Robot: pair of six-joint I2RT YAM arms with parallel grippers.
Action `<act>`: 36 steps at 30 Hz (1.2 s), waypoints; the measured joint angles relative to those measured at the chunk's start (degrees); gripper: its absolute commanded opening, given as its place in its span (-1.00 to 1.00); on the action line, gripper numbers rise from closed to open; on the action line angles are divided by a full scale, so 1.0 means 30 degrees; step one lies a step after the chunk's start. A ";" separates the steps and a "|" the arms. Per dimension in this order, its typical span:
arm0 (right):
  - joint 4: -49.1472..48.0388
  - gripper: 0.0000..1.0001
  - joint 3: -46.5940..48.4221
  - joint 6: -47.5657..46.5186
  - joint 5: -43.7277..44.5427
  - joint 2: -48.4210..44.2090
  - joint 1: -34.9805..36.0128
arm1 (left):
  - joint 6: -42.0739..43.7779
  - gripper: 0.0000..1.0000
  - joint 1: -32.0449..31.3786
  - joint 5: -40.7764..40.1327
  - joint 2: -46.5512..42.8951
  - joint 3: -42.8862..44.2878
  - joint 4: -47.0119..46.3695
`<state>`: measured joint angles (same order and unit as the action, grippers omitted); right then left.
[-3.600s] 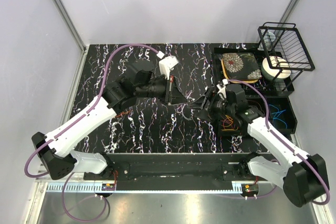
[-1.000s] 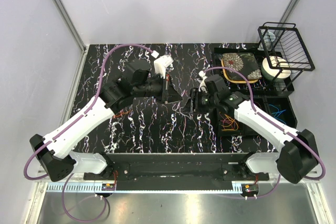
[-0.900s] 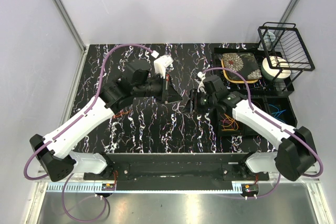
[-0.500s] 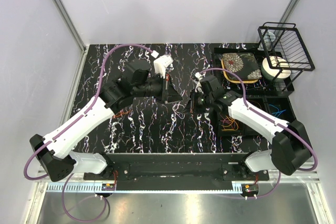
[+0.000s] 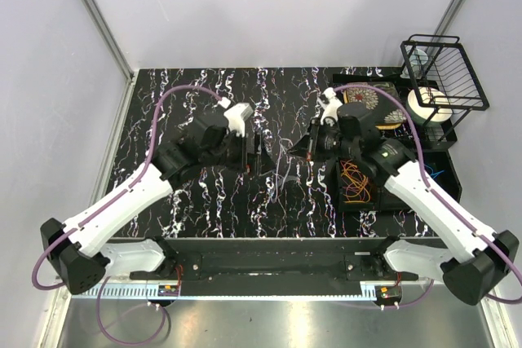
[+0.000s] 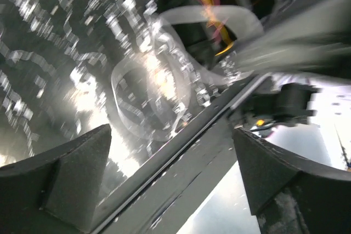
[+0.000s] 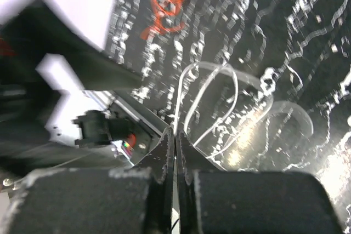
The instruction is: Untangle the cables
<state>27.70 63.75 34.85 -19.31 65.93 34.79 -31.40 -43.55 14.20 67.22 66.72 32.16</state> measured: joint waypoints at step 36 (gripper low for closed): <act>-0.0160 -1.00 0.0823 0.1931 -0.4954 -0.0335 0.0000 | -0.0102 0.61 -0.1209 -0.4983 0.0211 -0.1785 -0.4422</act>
<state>27.22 66.22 40.64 -34.17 64.93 34.79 -31.70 -47.18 -0.75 67.85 61.36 18.90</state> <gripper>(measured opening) 0.012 0.904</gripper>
